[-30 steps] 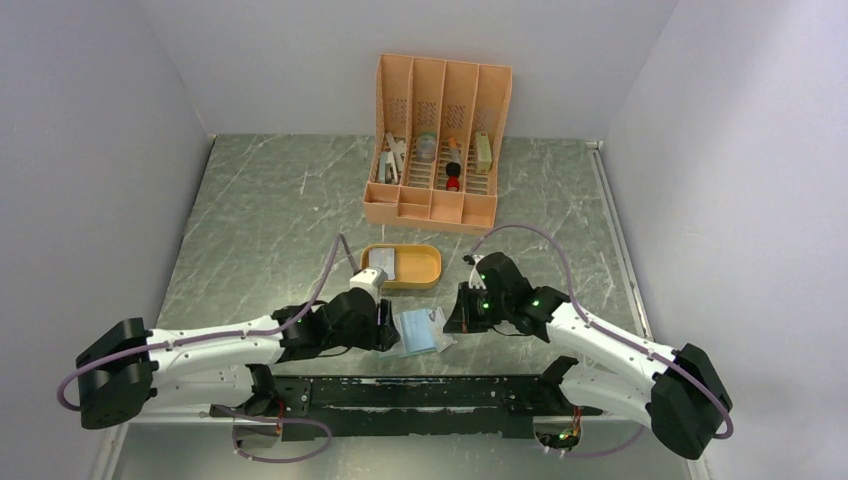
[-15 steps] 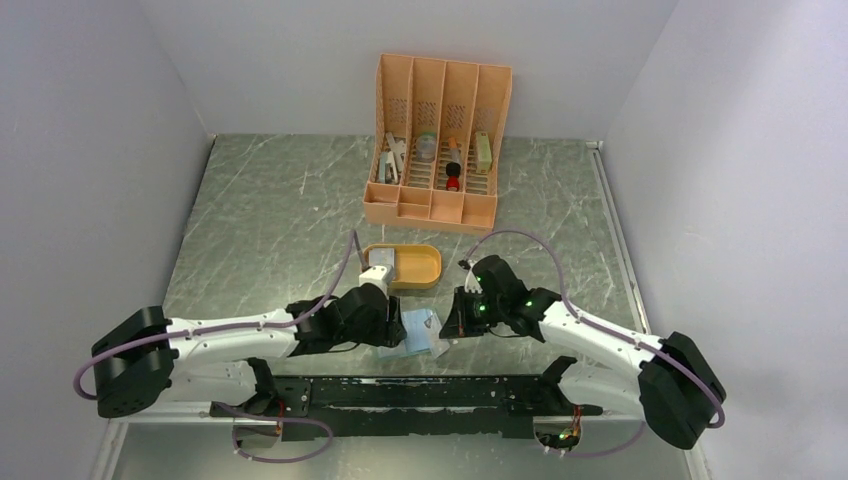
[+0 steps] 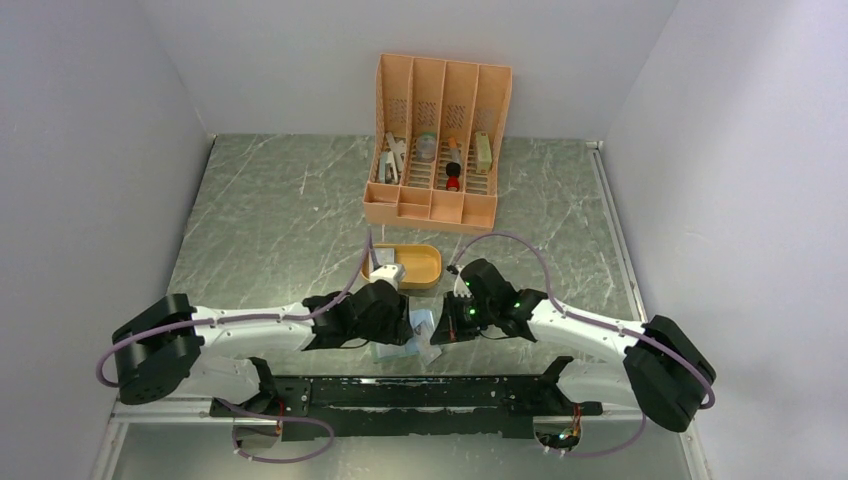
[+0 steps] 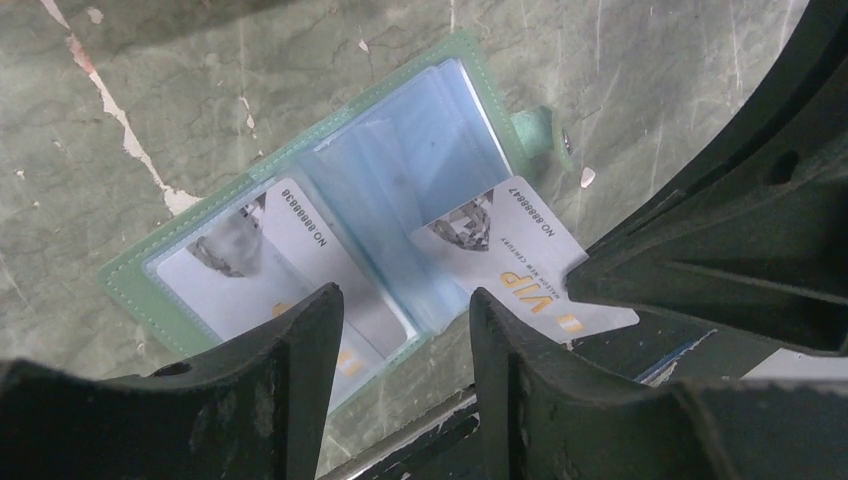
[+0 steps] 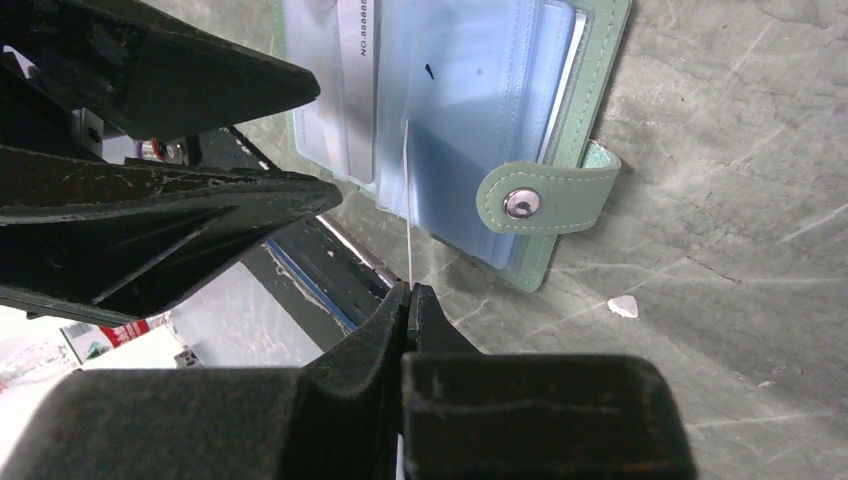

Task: Put the credit cards into the card holder
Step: Turn over the card slot in the card holder.

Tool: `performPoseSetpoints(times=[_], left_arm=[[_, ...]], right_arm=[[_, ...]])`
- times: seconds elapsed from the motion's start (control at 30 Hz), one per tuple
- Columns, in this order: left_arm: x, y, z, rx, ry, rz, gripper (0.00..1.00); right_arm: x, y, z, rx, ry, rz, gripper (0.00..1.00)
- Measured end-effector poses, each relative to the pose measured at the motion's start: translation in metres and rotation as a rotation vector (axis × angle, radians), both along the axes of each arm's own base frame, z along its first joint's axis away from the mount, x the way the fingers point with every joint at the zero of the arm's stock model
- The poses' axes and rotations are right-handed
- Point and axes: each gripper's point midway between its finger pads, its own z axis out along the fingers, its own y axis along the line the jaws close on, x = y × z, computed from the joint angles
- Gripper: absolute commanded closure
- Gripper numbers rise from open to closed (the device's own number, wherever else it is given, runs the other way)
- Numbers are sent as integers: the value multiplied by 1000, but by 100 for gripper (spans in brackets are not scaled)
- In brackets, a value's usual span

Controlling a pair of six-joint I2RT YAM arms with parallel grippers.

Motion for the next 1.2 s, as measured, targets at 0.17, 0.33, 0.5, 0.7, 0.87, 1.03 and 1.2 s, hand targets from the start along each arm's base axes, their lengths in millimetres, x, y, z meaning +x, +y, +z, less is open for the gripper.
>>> performPoseSetpoints(times=[0.17, 0.33, 0.5, 0.7, 0.87, 1.03, 1.2], left_arm=[[3, -6, -5, 22, 8, -4, 47], [5, -11, -7, 37, 12, -6, 49], [8, -13, -9, 53, 12, 1, 51], [10, -5, -14, 89, 6, 24, 49], [13, -3, -9, 85, -6, 41, 44], [15, -4, -6, 80, -13, 46, 42], [18, -11, -1, 73, -17, 46, 42]], right_arm=[[0, 2, 0, 5, 0, -2, 100], [1, 2, 1, 9, 0, -3, 100], [-1, 3, 2, 16, 6, 3, 100], [-3, 3, 3, 22, 9, 11, 100], [-6, 1, 5, 29, 3, 11, 100], [-9, -2, 2, 26, 10, 14, 100], [-11, -1, 2, 30, 15, 22, 100]])
